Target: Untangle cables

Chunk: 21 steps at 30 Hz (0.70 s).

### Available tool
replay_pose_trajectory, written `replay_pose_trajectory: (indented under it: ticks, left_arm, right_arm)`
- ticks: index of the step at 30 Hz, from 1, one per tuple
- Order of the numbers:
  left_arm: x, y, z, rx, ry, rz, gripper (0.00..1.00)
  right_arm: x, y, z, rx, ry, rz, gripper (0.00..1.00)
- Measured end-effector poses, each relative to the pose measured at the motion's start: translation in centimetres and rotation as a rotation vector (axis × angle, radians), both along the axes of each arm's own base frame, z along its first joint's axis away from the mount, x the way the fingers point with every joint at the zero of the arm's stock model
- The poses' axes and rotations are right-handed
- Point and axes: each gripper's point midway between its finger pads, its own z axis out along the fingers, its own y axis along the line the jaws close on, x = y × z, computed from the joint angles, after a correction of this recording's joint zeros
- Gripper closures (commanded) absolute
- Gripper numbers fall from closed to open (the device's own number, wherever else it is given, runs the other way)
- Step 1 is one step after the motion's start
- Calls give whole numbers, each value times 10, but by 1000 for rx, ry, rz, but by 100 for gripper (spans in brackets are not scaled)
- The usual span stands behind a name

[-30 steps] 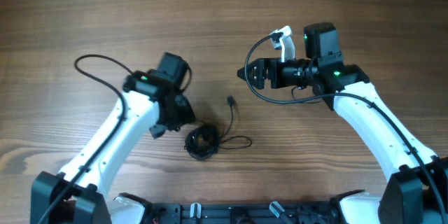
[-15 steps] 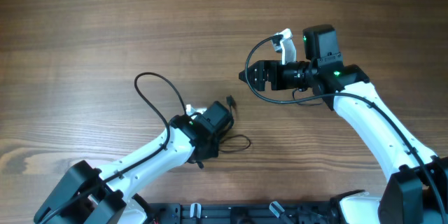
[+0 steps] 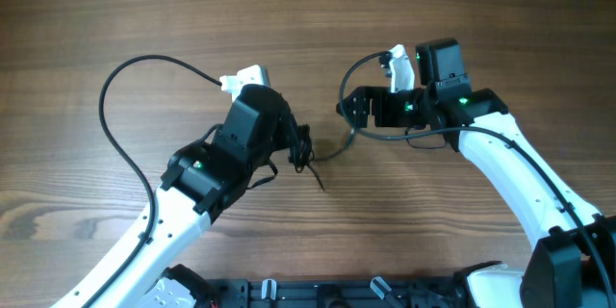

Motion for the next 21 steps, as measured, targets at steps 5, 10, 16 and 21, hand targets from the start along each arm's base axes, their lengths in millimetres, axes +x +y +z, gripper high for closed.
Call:
replay_pose_trajectory:
  ticks: [5,10,16,21]
  left_arm:
    - [18,-11,40,-103,-156,4,96]
    - [24,3,78,-136,-293,77,96]
    - [28,13,94,-183,-343,160,96]
    - [31,26,99,-258,-340,286,96]
  right_arm:
    - [-14,21,19,101,-134,231,0]
    - [-23,31,27,193,-150,295,1]
    - [-24,66,46,271,-176,311,0]
    - [-25,121,58,165,-493,415,8]
